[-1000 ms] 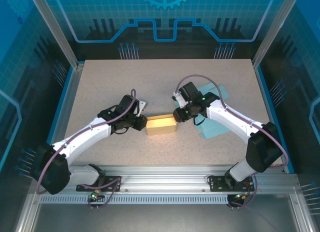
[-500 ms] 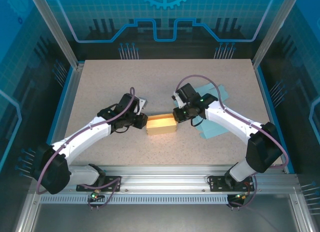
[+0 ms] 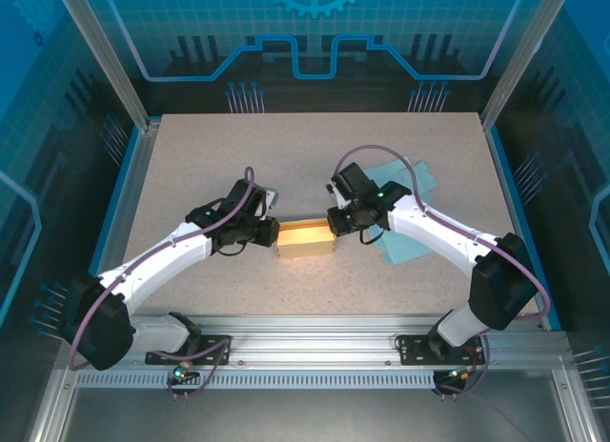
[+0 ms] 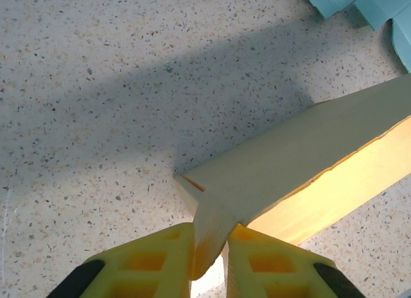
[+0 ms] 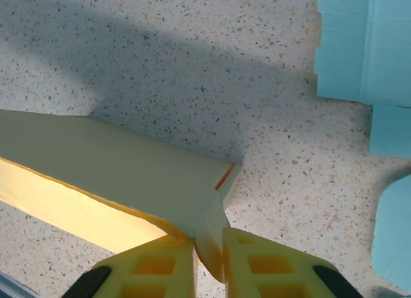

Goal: Fold the paper box

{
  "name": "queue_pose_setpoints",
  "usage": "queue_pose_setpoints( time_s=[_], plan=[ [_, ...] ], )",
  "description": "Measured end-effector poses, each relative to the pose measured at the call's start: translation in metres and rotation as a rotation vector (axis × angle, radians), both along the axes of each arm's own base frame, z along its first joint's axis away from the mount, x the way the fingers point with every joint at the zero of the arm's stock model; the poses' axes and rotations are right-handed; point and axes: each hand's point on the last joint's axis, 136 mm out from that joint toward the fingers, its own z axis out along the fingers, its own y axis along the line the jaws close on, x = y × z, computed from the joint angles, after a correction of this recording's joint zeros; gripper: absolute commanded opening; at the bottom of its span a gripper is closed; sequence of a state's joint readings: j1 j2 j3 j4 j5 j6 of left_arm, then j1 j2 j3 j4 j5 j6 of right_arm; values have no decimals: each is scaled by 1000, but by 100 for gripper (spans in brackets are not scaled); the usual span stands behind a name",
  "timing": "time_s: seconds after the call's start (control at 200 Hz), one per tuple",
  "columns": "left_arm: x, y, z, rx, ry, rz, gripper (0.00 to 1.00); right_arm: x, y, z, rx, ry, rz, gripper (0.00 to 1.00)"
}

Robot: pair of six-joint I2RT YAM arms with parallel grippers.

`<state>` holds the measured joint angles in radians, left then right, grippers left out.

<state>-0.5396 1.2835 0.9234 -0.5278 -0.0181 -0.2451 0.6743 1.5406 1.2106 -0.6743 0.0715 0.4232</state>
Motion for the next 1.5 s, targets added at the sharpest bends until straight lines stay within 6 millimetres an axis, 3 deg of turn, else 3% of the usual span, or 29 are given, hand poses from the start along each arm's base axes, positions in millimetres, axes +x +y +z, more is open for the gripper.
queue_pose_setpoints(
  time_s=[0.135,0.355,0.545,0.76,1.01,1.111,1.291,1.501],
  plan=[
    [-3,2,-1,3,13,11,31,-1,-3,1,-6,-3,-9,24],
    [-7,7,7,5,0,21,30,0,-6,4,-18,-16,-19,25],
    [-7,8,8,9,-2,23,21,-1,-6,6,-17,-19,-19,25],
    [-7,8,9,10,-3,21,21,-1,-6,5,-18,-18,-17,25],
    [-6,10,8,28,-15,7,38,-3,-4,5,-19,-19,-8,25],
    [-5,11,8,36,-19,9,39,-3,-4,5,-19,-19,-8,25],
    [-3,10,3,50,-8,-1,25,-4,-5,4,-23,-13,-8,24],
    [-3,6,-1,47,13,-7,18,-6,-4,4,-18,-5,-16,15]
  ],
)
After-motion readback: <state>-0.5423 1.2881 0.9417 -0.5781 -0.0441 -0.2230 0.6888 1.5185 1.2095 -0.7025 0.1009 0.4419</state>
